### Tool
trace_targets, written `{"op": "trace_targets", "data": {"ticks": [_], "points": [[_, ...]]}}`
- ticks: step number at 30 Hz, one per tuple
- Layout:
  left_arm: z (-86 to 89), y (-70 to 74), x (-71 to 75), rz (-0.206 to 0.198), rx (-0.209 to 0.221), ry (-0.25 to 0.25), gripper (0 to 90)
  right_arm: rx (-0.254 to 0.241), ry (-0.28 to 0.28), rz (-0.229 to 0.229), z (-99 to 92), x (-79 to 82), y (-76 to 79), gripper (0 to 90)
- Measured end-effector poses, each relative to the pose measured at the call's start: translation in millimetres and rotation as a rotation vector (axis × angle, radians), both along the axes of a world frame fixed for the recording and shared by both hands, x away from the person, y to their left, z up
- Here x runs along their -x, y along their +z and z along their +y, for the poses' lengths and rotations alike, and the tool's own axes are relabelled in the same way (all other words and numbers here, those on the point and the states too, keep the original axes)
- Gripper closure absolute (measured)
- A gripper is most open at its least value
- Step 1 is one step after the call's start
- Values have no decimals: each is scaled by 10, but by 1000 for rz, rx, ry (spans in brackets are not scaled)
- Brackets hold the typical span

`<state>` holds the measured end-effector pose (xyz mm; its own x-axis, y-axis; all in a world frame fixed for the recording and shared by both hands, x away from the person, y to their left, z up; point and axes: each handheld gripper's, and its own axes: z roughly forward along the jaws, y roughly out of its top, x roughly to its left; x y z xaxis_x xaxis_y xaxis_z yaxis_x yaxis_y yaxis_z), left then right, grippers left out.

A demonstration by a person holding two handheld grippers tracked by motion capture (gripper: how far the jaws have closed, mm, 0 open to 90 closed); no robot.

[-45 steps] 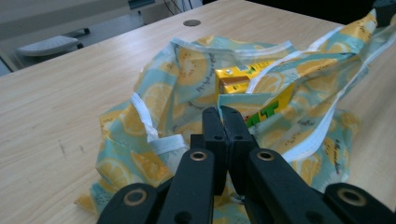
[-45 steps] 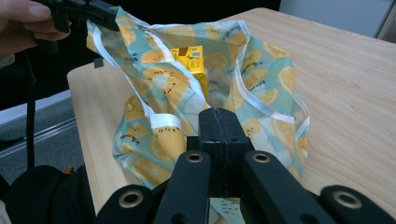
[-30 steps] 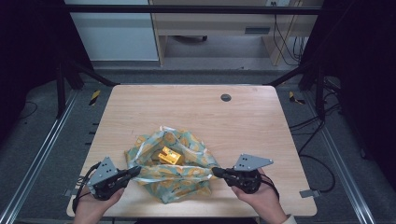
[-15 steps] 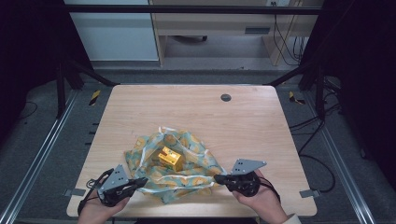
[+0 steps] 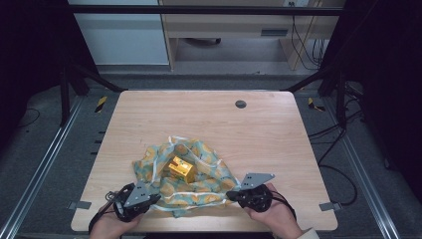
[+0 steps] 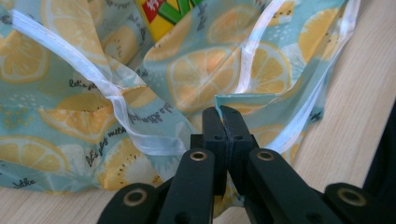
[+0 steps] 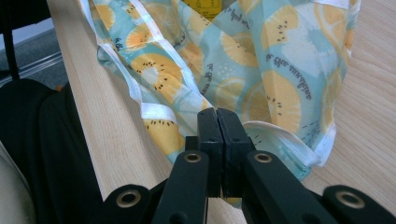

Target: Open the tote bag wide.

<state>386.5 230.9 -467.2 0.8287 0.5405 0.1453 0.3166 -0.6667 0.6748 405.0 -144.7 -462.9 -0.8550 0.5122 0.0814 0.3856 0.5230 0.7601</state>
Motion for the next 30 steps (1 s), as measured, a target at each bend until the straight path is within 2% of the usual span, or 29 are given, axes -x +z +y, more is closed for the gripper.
{"op": "trace_targets", "data": {"ticks": [5, 13, 16, 19, 21, 22, 23, 26, 29, 30], "points": [[-25, -46, -27, 0, -69, -4, 900, 21, 5, 1, 43, 5, -26, 897], [-29, -94, -68, 9, -98, 4, 900, 71, 11, 3, 100, -12, -101, 900], [-30, -80, -63, 0, -85, 2, 899, 82, 22, 1, 119, -8, -118, 882], [-22, -62, -54, -9, -71, 1, 898, 76, 18, -29, 119, 17, -50, 739], [-23, -59, -48, -11, -69, -1, 899, 71, 23, -73, 121, 44, 42, 623], [-23, -59, -48, -11, -69, -1, 899, 71, 23, -73, 121, 44, 42, 623], [-27, -62, -43, -12, -72, -3, 898, 52, 19, -99, 115, 59, 148, 563], [-28, -62, -41, -13, -75, -6, 898, 38, 15, -122, 110, 33, 274, 496], [-25, -55, -37, -17, -74, -8, 897, 46, 4, -141, 123, -54, 362, 415], [-26, -52, -33, -18, -62, -9, 896, 53, 7, -156, 134, -79, 387, 393]]}}
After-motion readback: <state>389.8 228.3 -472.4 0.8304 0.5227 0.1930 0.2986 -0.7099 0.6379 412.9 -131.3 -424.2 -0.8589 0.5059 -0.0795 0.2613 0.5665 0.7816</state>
